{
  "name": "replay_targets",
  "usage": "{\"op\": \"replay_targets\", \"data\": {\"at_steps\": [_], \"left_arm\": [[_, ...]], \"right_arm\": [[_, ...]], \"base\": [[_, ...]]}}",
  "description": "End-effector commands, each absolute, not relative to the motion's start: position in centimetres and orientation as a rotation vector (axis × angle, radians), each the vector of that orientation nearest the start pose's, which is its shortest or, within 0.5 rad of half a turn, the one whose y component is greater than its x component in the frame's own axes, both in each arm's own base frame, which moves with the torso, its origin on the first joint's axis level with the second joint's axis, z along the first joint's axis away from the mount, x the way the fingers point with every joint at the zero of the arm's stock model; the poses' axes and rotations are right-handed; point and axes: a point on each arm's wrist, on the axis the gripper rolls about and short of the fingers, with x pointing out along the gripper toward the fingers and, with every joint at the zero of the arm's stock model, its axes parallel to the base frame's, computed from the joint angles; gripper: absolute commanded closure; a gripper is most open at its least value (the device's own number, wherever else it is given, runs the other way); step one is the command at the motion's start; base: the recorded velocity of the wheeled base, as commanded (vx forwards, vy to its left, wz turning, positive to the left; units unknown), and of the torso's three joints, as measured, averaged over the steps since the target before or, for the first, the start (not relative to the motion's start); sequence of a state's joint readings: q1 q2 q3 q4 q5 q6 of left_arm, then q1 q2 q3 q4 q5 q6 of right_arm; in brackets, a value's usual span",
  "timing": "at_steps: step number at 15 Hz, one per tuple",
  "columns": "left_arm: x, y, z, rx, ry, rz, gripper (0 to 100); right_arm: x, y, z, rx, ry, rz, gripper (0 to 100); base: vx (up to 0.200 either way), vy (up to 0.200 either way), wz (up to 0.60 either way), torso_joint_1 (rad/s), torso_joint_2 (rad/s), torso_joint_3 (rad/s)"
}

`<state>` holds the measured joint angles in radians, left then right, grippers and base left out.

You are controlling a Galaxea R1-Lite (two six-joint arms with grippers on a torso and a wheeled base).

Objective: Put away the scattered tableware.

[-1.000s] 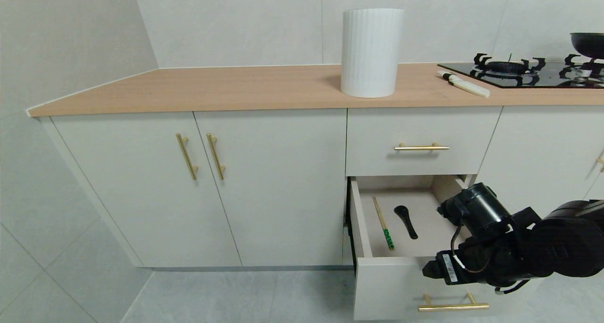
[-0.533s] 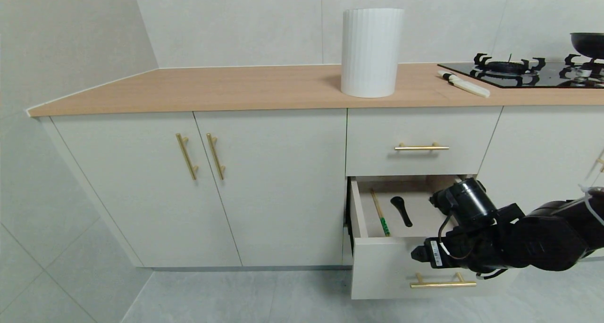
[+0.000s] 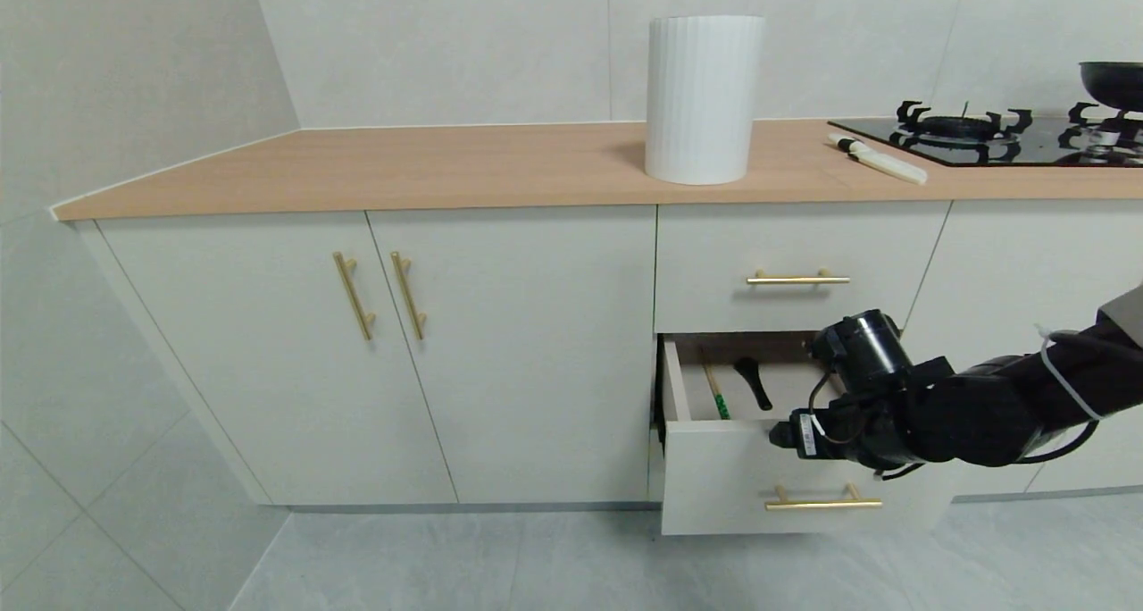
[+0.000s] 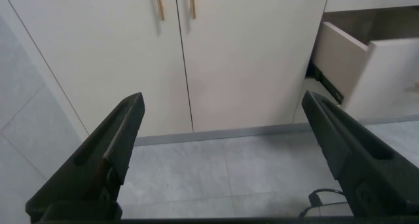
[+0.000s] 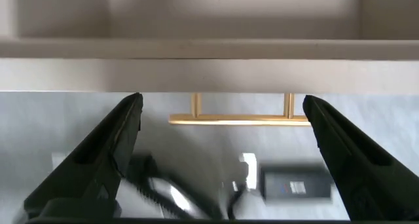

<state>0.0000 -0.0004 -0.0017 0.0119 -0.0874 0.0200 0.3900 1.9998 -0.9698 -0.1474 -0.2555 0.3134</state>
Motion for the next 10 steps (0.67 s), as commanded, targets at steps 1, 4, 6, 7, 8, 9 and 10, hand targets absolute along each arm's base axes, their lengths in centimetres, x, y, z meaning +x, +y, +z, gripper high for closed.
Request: {"op": "replay_targets", "data": {"at_steps": [1,4,6,7,8,9,10], "left_arm": [[-2.3,-0.2,7.5,0.019,0.01,-0.088,0],[-2.3,-0.2,7.5,0.019,0.01,-0.088,0],[-2.3,-0.2,7.5,0.019,0.01,-0.088,0],[-2.3,-0.2,7.5,0.019,0.01,-0.088,0],[-2.3,-0.2,7.5,0.019,0.01,-0.088,0],[-2.3,-0.2,7.5,0.019,0.01,-0.088,0],[-2.3,-0.2,7.5,0.019,0.01,-0.088,0]], "right_arm": [[32.9,12.9,7.9,-0.003,0.845,0.0,0],[34.6,12.7,8.1,0.003,0.816,-0.011,0],[35.6,12.4,8.1,0.011,0.802,-0.023,0],[36.0,12.4,7.9,0.006,0.803,-0.027,0],[36.3,12.4,7.5,0.002,0.808,-0.031,0],[36.6,12.1,7.1,0.004,0.808,-0.043,0],[36.8,12.2,6.8,0.005,0.796,-0.05,0]], "base": [[0.0,0.0,0.0,0.0,0.0,0.0],[0.0,0.0,0.0,0.0,0.0,0.0],[0.0,0.0,0.0,0.0,0.0,0.0],[0.0,0.0,0.0,0.0,0.0,0.0],[0.0,0.0,0.0,0.0,0.0,0.0],[0.0,0.0,0.0,0.0,0.0,0.0],[0.0,0.0,0.0,0.0,0.0,0.0]]}}
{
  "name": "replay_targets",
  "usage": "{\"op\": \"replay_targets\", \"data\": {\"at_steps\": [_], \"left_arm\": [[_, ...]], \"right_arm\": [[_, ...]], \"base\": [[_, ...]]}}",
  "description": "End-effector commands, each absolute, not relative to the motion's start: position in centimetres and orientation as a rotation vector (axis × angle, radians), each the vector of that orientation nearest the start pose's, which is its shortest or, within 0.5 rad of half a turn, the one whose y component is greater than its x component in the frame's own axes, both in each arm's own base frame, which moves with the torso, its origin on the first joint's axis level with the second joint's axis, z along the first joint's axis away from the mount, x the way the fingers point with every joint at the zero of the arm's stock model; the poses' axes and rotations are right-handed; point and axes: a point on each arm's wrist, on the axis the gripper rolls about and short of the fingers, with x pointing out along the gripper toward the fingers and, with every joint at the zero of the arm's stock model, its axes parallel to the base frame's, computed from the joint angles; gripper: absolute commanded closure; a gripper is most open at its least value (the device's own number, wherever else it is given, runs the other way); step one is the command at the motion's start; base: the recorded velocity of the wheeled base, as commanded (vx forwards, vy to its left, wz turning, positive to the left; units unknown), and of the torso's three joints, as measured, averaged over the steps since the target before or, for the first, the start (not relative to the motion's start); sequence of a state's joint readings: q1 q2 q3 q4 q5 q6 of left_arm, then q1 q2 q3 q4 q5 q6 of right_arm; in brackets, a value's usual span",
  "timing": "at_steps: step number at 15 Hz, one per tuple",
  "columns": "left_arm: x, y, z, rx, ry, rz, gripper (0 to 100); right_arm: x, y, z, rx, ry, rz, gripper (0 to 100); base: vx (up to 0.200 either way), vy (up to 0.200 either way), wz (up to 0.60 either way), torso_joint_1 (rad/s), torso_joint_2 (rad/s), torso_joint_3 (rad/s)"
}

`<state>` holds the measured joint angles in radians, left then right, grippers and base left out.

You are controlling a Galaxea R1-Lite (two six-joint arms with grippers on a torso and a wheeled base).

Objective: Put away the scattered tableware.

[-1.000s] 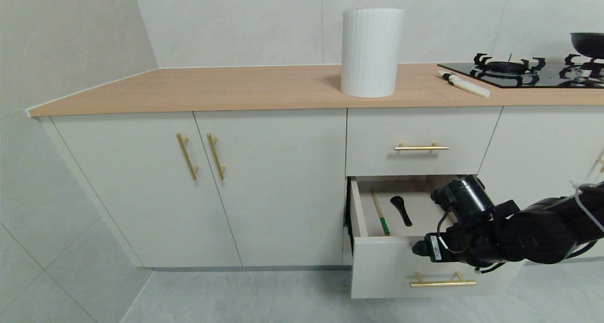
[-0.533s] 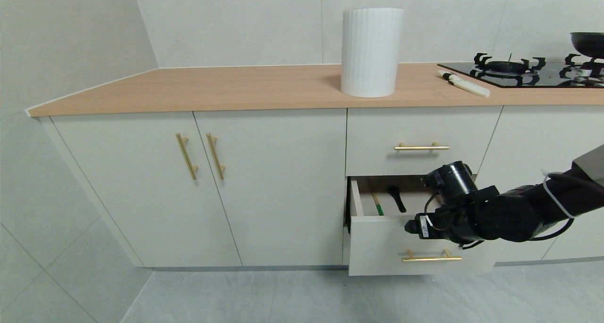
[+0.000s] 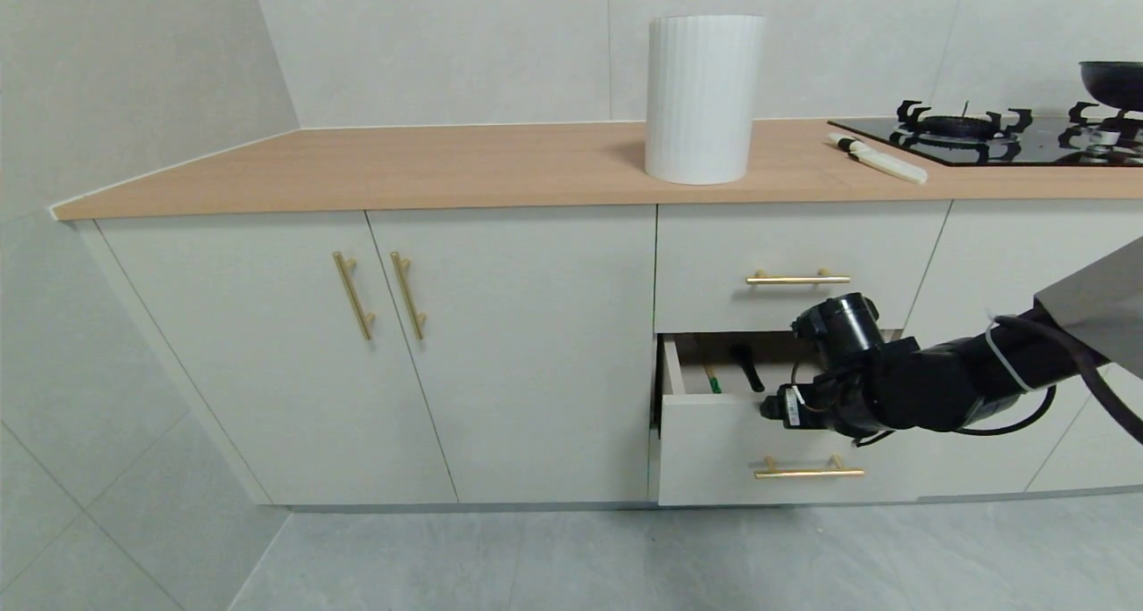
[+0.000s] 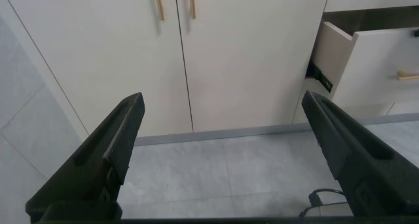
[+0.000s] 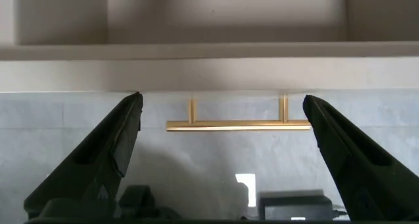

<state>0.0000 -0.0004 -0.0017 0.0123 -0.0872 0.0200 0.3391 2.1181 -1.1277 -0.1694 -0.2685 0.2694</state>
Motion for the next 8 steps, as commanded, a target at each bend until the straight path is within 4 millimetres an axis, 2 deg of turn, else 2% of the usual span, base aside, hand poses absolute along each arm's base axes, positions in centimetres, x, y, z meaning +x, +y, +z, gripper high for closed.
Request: {"op": "replay_targets", "data": {"at_steps": [1,8], "left_arm": [[-2.3,-0.2,7.5,0.019,0.01,-0.088,0],[-2.3,-0.2,7.5,0.019,0.01,-0.088,0]], "right_arm": [[37.1,12.2,6.5,0.006,0.777,-0.062,0],[40.2,11.8,2.8,0.047,0.588,-0.162,0]], "base": [[0.0,0.0,0.0,0.0,0.0,0.0],[0.0,0.0,0.0,0.0,0.0,0.0]]}}
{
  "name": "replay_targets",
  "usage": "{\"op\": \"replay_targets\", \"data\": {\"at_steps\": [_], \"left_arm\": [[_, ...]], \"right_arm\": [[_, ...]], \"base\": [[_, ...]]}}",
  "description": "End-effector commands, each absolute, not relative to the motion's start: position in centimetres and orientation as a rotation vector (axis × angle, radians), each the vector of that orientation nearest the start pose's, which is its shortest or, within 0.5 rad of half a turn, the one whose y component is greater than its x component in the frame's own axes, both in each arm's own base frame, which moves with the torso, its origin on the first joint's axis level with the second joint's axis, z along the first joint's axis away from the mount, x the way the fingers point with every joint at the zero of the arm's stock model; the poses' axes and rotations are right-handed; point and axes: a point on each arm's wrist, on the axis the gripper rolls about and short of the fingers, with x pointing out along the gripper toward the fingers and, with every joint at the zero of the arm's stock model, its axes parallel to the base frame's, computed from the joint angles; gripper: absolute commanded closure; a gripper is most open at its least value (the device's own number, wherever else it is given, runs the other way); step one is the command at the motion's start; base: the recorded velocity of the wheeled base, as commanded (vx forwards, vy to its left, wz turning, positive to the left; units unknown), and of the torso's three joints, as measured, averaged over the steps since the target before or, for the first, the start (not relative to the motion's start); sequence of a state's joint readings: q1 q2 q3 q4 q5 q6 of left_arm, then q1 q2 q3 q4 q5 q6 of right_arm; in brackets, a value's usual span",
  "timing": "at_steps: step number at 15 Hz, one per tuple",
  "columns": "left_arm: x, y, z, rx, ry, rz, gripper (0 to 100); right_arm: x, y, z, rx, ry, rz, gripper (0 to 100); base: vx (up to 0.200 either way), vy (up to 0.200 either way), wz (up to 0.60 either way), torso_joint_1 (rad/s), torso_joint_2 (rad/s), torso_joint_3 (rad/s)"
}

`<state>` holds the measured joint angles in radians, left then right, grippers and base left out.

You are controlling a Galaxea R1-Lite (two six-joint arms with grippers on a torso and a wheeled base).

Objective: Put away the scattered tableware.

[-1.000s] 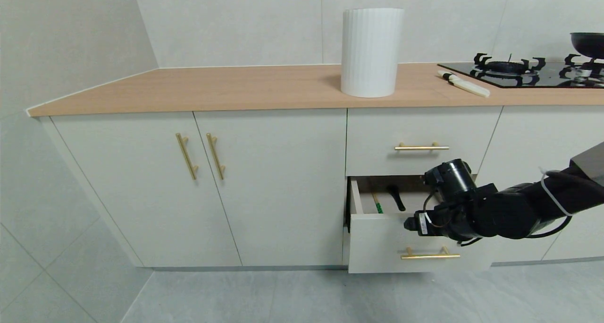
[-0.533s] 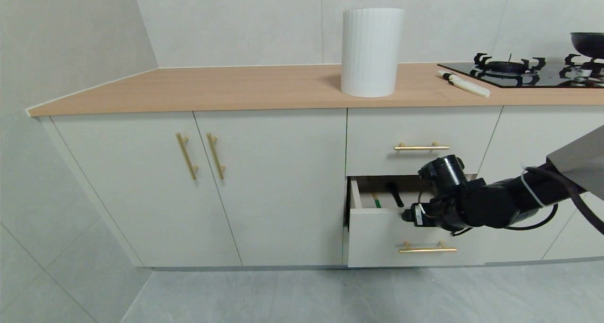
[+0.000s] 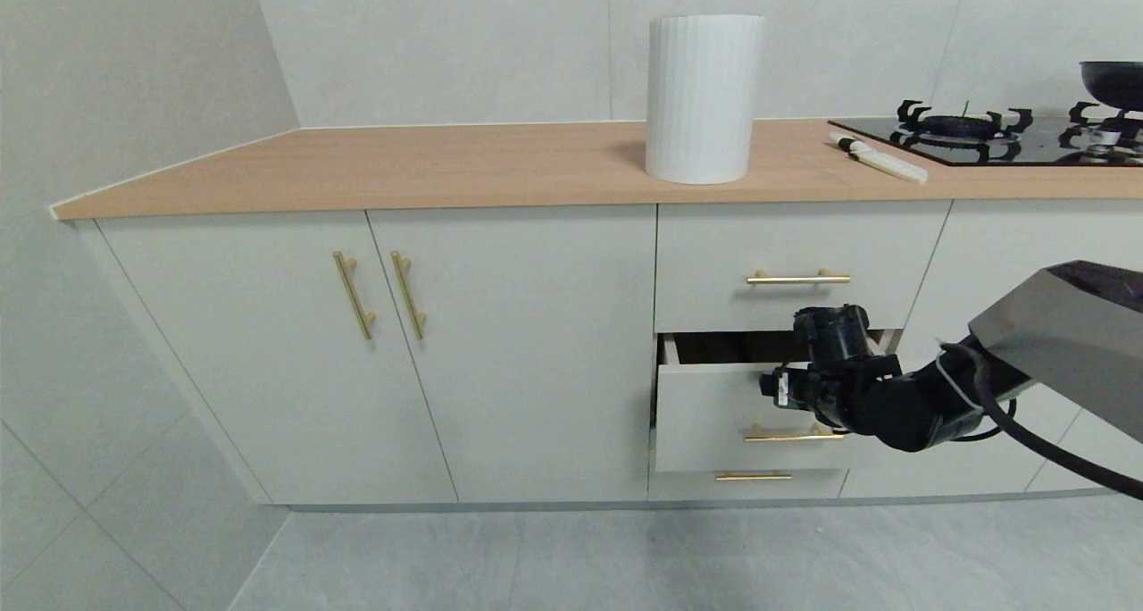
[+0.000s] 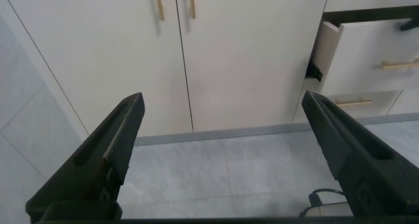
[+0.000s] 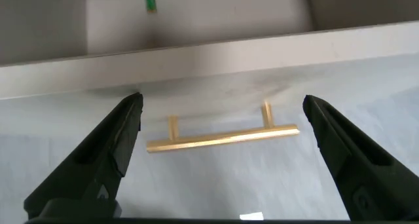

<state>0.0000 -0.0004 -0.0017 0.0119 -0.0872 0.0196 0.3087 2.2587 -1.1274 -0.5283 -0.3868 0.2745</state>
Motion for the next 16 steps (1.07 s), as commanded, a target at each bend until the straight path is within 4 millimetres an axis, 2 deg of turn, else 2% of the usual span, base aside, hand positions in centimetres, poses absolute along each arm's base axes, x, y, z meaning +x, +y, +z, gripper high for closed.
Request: {"op": "replay_targets", "data": {"at_steps": [1,12,16], "left_arm": [[-2.3,-0.2,7.5,0.019,0.01,-0.088,0],[-2.3,-0.2,7.5,0.019,0.01,-0.088,0],[-2.3,-0.2,7.5,0.019,0.01,-0.088,0]], "right_arm": [[40.5,11.6,2.5,0.057,0.568,-0.165,0],[42.6,10.2,0.4,0.11,0.462,-0.19,0],[44.2,9.5,-0.2,0.151,0.401,-0.206,0]], "base": [[0.0,0.0,0.0,0.0,0.0,0.0],[0.0,0.0,0.0,0.0,0.0,0.0],[0.0,0.0,0.0,0.0,0.0,0.0]]}}
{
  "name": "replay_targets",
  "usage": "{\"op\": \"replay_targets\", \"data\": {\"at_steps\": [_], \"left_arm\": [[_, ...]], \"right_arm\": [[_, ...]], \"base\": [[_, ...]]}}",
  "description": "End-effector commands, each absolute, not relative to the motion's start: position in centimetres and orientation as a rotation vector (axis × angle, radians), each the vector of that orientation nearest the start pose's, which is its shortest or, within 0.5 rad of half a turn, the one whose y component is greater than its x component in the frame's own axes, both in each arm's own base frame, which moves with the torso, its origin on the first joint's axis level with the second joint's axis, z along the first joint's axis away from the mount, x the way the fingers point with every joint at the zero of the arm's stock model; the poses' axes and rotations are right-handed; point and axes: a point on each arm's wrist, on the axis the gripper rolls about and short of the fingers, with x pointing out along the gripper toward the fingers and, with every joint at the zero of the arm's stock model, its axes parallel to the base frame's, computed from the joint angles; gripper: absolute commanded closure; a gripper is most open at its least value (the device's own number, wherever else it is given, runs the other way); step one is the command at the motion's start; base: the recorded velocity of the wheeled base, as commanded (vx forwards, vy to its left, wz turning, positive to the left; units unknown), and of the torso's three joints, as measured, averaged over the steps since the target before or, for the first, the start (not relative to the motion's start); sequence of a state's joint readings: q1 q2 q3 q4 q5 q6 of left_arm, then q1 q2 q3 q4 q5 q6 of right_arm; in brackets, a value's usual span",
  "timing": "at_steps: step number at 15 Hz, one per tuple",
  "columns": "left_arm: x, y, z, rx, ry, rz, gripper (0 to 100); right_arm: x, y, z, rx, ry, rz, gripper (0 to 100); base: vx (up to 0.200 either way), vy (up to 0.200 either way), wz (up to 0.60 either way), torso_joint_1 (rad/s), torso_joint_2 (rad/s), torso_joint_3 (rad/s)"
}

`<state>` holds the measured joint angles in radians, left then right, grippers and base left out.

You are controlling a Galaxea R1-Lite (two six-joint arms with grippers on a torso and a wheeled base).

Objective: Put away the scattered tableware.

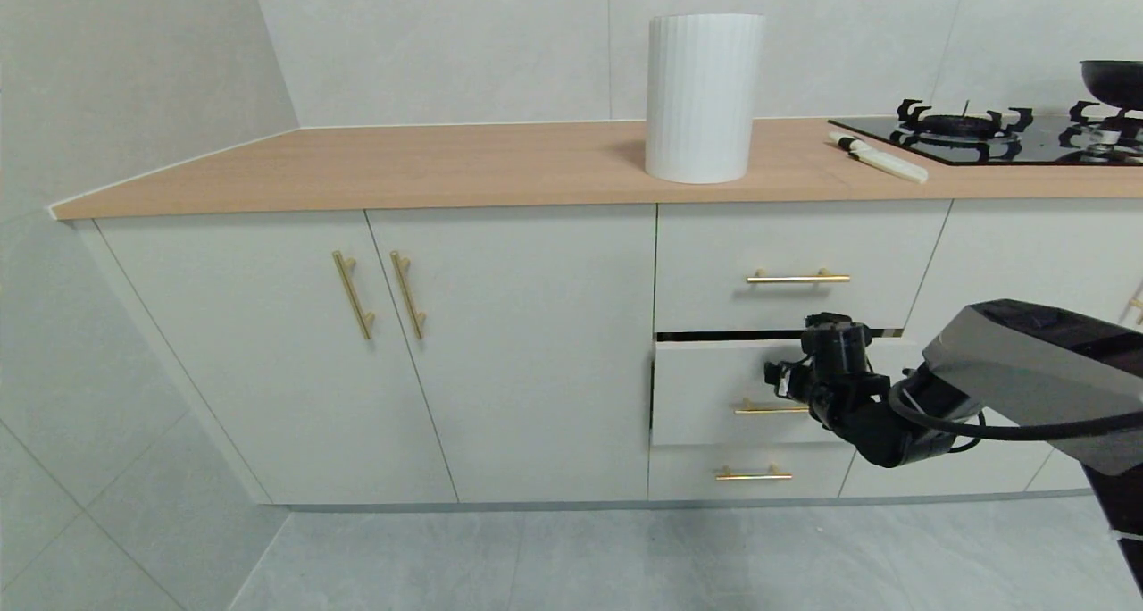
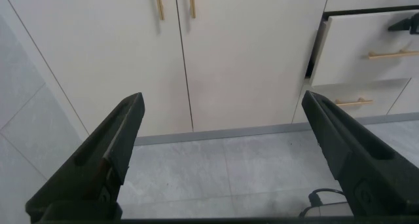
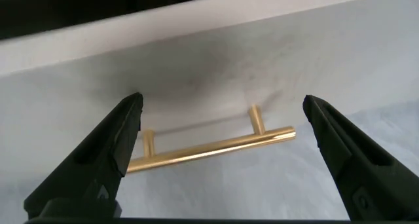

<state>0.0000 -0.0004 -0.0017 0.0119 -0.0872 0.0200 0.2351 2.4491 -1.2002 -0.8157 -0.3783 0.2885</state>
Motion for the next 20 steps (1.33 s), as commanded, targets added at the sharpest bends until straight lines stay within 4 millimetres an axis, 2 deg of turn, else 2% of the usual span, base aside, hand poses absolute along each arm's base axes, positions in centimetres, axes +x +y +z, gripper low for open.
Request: {"op": "replay_targets", "data": {"at_steps": [1,9,14,17,19,20], "left_arm": [[-2.3,-0.2,7.5,0.019,0.01,-0.088,0],[-2.3,-0.2,7.5,0.019,0.01,-0.088,0],[-2.3,-0.2,7.5,0.02,0.008,-0.088,0],[-2.3,-0.2,7.5,0.019,0.01,-0.088,0],[-2.3,-0.2,7.5,0.019,0.01,-0.088,0],[-2.3,-0.2,7.5,0.019,0.01,-0.088,0]], "right_arm": [[44.4,9.3,-0.3,0.156,0.393,-0.209,0],[47.0,8.9,-0.6,0.264,0.322,-0.238,0],[47.3,8.6,-0.6,0.282,0.316,-0.246,0],[46.4,8.4,0.0,0.274,0.339,-0.248,0],[45.4,8.2,1.2,0.269,0.358,-0.246,0],[43.7,8.3,3.2,0.26,0.398,-0.228,0]], "base": [[0.0,0.0,0.0,0.0,0.0,0.0],[0.0,0.0,0.0,0.0,0.0,0.0],[0.0,0.0,0.0,0.0,0.0,0.0],[0.0,0.0,0.0,0.0,0.0,0.0],[0.0,0.0,0.0,0.0,0.0,0.0],[0.0,0.0,0.0,0.0,0.0,0.0]]}}
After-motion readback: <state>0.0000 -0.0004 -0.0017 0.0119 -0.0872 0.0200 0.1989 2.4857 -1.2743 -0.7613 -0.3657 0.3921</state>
